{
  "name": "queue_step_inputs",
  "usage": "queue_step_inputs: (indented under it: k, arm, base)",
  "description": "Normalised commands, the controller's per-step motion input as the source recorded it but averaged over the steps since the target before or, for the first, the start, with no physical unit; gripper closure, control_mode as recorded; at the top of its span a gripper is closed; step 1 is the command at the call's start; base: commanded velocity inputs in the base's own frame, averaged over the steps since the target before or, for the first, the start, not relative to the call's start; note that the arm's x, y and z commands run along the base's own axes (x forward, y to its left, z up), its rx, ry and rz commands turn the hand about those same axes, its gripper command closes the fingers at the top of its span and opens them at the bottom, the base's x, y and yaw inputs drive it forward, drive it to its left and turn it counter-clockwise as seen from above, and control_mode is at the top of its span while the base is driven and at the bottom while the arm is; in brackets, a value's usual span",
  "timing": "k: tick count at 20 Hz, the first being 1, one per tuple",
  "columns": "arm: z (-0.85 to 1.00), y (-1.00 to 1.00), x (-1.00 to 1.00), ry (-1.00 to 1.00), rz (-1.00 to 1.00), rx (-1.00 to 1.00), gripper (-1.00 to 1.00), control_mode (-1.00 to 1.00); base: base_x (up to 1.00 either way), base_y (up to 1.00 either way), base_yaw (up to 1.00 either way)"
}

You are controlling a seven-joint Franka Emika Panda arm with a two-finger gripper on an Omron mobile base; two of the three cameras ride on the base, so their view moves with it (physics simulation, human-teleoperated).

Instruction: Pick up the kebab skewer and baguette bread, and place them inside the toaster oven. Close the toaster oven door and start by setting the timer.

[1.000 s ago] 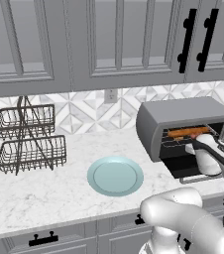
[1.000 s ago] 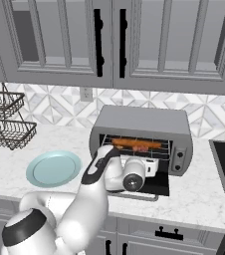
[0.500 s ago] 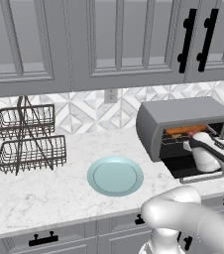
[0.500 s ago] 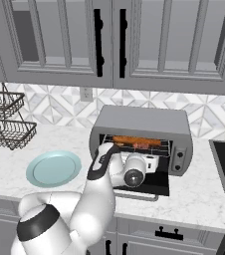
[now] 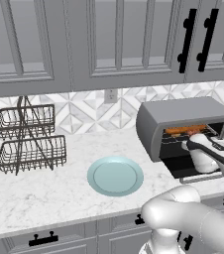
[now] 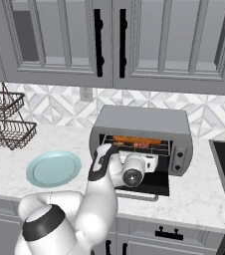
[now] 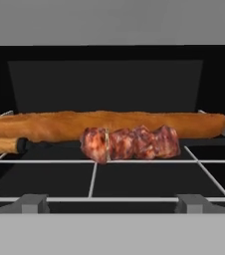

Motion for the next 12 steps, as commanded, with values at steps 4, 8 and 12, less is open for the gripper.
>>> queue_step_inputs:
  k: [4,8,12]
  arm:
    - [0.0,0.0,0.0,0.0,0.0,0.0,-1.0,-1.0]
    - [0.0,0.0,0.0,0.0,0.0,0.0,-1.0,-1.0]
    - [0.0,0.0,0.0,0.0,0.0,0.0,-1.0,-1.0]
  base:
    - [0.0,0.0,0.0]
    - [0.0,0.0,0.0]
    - [0.0,0.0,0.0]
